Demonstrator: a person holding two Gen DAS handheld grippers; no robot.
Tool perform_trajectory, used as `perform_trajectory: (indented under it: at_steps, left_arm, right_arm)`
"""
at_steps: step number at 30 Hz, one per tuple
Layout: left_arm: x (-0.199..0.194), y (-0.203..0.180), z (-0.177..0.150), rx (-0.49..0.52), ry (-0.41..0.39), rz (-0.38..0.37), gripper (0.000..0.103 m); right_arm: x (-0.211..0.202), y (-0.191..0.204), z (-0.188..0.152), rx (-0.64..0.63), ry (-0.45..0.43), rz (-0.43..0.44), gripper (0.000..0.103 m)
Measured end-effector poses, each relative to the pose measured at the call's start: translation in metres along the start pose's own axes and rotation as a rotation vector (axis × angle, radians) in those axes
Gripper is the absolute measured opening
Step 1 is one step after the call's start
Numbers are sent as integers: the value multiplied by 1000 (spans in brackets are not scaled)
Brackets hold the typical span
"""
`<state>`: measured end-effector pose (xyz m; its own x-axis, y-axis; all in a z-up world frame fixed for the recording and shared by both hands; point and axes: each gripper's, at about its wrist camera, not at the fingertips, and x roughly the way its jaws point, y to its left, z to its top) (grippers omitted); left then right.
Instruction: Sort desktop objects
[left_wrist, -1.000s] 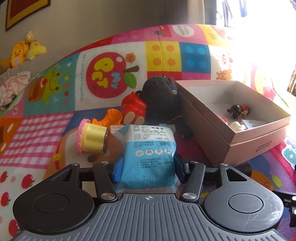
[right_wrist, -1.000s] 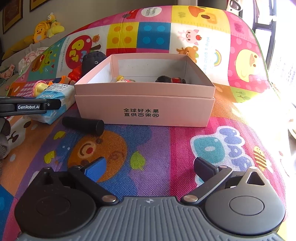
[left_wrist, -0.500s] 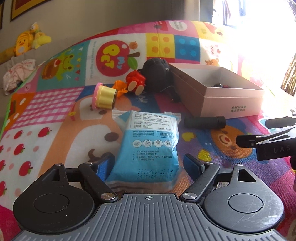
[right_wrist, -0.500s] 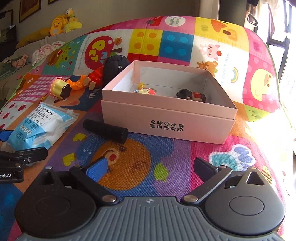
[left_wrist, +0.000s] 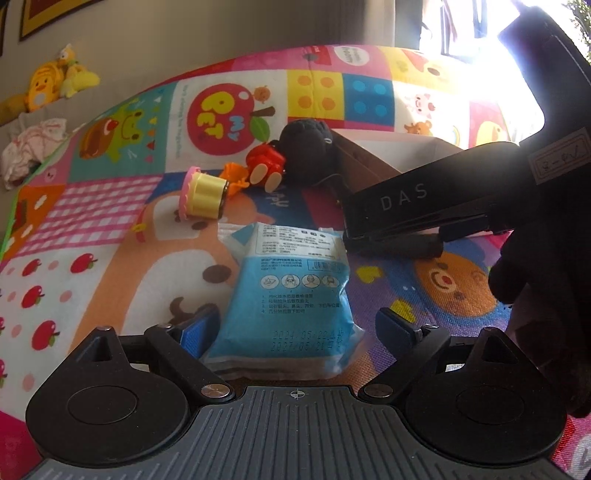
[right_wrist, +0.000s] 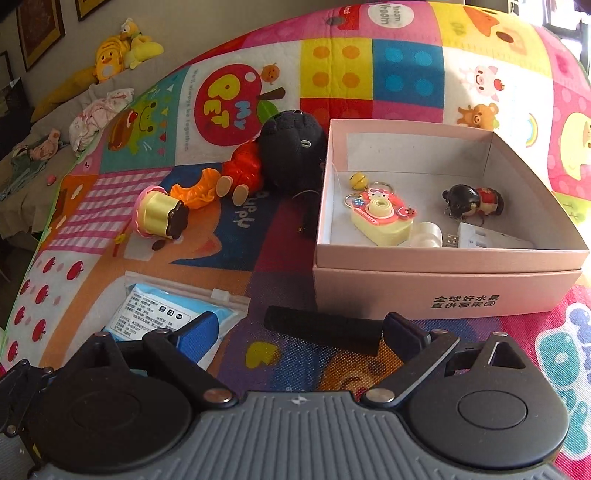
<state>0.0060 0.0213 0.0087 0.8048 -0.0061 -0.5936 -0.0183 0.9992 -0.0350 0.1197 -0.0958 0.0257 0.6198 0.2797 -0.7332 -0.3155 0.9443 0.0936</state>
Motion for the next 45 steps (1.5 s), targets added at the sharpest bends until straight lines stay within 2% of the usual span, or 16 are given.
perform_trajectory:
  at_steps: [2,4,14,20,30,41,45]
  left_arm:
    - [1,2,0,-14,4,-3,95]
    - [1,3,0,-23,7,-8,96]
    - [2,6,0,-33,16,-14,96]
    - [4,7,0,-37,34,-11,96]
    - [7,2,0,-16,52,14,97]
    - [11,-3,2,7,80,33,102]
    - [12,-4,2,12,85,33,103]
  right_arm:
    - [8,-3,2,14,27,-16,88]
    - [11,-8,1,29,49,-15,77]
    - [-16,-48,-26,-40,12,-76,76]
    - [-28,-77,-40,-87,-39,-104,76]
    - [-35,-100,-60,-51,-81,-131,98]
    - [-33,-102,-63,-30,-73,-110,103]
    - [-40,-102,-65,-31,-105,-90,103]
